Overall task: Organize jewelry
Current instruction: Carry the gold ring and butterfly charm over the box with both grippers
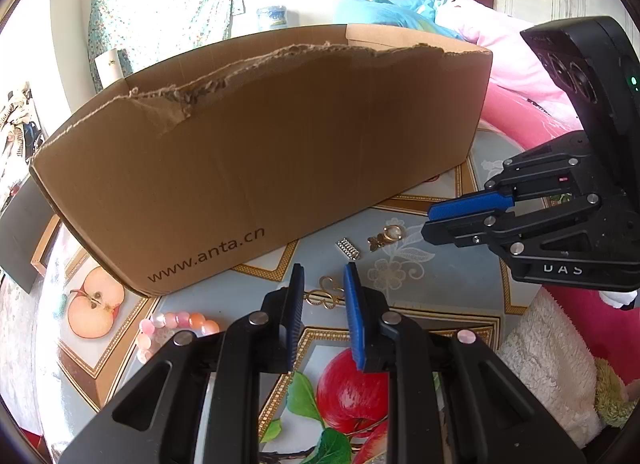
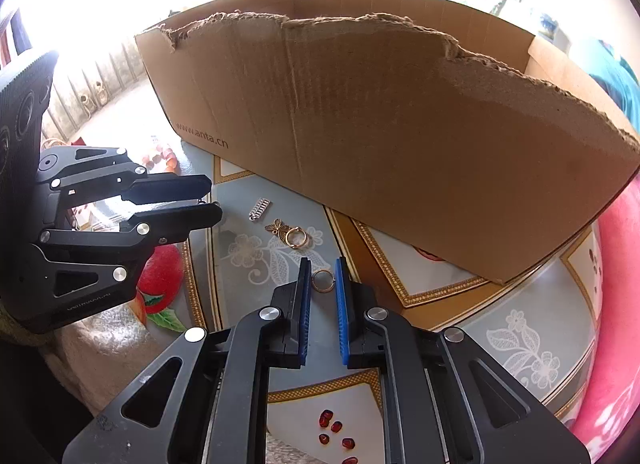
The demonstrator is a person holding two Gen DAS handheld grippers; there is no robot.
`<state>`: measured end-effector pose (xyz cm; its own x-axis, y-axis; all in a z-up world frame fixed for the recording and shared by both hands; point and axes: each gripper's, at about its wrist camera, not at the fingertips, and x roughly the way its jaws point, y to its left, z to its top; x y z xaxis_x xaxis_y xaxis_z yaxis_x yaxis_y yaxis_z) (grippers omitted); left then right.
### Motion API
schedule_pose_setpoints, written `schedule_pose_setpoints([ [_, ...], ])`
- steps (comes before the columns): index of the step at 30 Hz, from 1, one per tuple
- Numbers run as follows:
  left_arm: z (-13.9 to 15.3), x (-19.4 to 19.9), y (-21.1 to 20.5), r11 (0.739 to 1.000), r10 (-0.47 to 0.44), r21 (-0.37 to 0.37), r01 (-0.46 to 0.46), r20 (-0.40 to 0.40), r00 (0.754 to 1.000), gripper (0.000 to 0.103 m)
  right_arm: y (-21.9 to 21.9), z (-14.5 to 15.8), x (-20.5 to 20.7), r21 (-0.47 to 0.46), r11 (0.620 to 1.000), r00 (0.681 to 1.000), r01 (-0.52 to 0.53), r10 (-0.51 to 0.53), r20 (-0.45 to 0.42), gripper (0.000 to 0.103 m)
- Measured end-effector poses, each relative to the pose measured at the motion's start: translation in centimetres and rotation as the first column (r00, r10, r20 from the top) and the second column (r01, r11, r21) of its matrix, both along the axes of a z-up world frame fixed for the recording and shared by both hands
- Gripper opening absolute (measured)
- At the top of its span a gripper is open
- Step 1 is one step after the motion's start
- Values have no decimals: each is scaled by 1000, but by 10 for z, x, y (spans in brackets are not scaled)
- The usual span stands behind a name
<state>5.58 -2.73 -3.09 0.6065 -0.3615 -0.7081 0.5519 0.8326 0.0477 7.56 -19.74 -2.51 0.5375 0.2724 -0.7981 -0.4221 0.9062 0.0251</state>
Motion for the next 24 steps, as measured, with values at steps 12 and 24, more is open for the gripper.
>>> schedule_pose_setpoints([
  [12, 31, -20, 6, 999, -15, -43, 17, 62, 998, 19, -40, 38, -30, 63, 997, 996, 39, -44, 78, 10],
  [24, 128, 9, 23, 983, -19, -175, 49, 172, 985, 19, -62, 124, -31, 170, 985, 962, 10, -56, 268, 10],
])
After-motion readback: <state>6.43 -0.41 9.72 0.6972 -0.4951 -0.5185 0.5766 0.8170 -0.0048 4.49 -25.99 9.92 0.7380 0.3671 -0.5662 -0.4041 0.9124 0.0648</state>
